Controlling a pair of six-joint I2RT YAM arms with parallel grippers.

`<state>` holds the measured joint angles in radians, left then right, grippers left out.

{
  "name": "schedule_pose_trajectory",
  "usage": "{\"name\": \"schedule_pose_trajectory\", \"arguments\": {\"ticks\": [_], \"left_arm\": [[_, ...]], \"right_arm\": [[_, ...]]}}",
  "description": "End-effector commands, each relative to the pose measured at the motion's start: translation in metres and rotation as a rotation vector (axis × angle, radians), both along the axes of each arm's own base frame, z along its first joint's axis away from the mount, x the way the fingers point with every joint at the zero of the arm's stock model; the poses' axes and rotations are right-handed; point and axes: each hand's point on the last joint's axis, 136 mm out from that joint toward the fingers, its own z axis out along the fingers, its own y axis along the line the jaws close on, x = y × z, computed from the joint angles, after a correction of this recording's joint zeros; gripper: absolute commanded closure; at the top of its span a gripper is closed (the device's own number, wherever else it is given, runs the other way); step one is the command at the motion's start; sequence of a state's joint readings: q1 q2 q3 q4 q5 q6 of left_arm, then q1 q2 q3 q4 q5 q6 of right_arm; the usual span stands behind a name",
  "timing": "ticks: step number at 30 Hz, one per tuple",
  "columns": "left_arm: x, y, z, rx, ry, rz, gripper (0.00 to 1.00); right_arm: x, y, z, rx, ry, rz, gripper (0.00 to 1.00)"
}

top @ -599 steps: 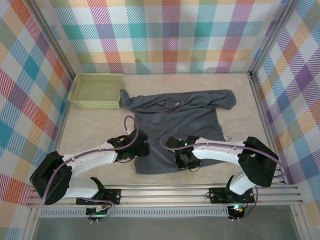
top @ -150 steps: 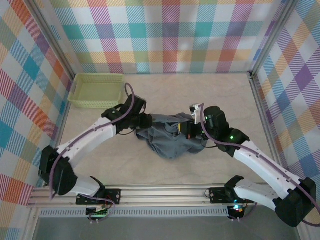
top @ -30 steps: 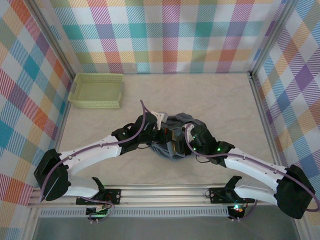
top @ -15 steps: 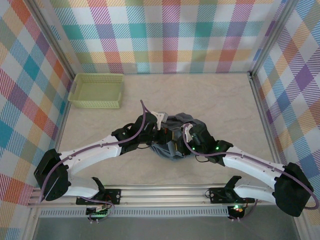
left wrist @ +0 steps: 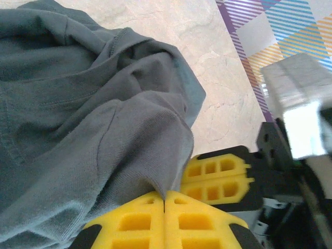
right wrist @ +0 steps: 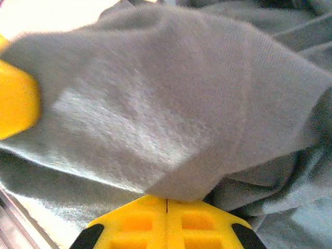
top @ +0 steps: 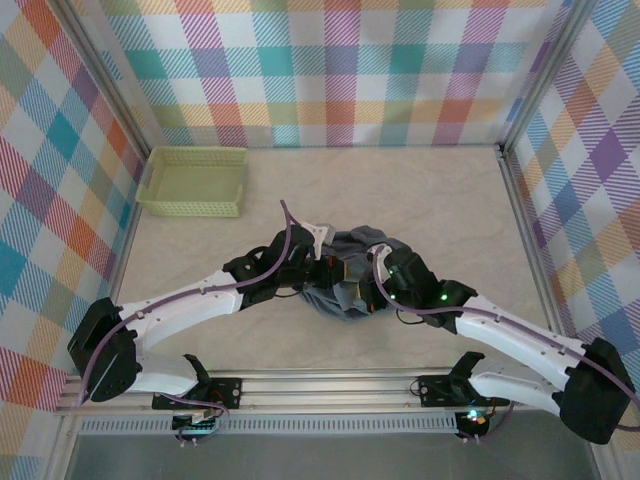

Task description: Fold the inside-out t-shirt

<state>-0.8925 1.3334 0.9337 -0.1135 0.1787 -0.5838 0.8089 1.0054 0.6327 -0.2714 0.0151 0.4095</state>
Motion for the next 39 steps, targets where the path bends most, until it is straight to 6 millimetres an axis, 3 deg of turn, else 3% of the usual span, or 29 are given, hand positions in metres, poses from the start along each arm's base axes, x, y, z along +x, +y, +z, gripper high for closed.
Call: {"name": "schedule_pose_trajectory", "arguments": {"ticks": [1, 24, 30, 39], "left_arm": [[0.000, 0.003, -0.004, 0.023, 0.001, 0.007, 1.00], [-0.003, -0.004, -0.003, 0.000, 0.018, -0.023, 1.00], [-0.003, -0.004, -0.004, 0.003, 0.016, -0.025, 1.00], [-0.002, -0.003, -0.006, 0.012, 0.018, -0.017, 1.00]], "right_arm": [[-0.007, -0.002, 0.020, 0.016, -0.017, 0.016, 0.97], [-0.014, 0.001, -0.008, -0.005, 0.069, 0.027, 0.85], [-0.013, 0.001, -0.010, -0.009, 0.071, 0.025, 0.87], [-0.014, -0.003, -0.006, -0.012, 0.064, 0.020, 1.00]]}}
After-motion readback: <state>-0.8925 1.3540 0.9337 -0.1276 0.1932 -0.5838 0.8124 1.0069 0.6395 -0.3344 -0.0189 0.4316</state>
